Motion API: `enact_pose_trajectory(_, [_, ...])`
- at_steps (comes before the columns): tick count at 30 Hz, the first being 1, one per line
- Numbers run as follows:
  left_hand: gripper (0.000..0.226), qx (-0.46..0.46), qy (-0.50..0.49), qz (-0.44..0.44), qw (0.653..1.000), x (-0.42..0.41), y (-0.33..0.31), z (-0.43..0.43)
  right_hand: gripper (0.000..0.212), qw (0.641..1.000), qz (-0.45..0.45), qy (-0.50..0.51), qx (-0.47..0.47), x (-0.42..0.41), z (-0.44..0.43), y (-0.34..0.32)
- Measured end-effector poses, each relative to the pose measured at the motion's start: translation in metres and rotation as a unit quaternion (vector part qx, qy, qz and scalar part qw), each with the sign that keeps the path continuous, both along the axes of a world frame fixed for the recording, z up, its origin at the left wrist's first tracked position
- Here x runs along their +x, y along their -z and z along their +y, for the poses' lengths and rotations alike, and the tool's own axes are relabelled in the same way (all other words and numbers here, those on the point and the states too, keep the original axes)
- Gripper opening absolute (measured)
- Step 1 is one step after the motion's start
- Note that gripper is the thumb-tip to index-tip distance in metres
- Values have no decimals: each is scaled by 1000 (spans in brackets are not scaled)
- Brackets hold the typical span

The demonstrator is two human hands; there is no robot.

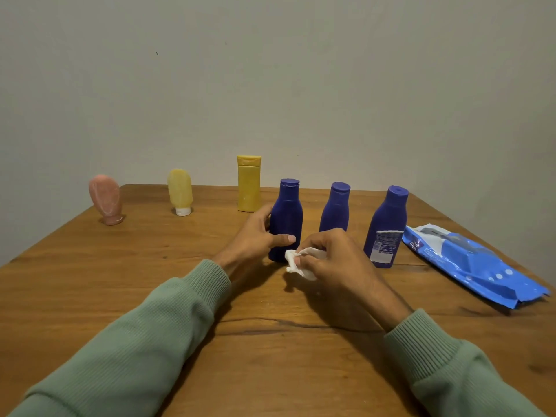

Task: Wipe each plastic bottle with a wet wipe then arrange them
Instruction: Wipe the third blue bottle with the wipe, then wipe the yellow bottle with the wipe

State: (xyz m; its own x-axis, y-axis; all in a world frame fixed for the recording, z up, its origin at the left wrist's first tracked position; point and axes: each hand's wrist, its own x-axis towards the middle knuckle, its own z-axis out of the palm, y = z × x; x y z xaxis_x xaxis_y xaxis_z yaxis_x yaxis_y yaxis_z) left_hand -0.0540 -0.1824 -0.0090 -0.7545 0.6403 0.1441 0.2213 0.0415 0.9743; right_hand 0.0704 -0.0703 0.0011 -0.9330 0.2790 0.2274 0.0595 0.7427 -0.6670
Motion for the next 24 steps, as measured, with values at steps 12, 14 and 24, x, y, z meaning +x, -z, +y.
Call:
enact_pose_trajectory(12, [52, 2, -5, -4, 1000, -6, 9, 2, 19, 1000, -28, -5, 3, -1, -6, 7])
enact_pose_trajectory(14, [52, 4, -8, -10, 1000, -7, 9, 2, 19, 1000, -28, -8, 6, -1, -6, 7])
enact_pose_trajectory(24, [62, -8, -9, -30, 999, -12, 6, -7, 17, 1000, -16, -26, 2, -3, -18, 8])
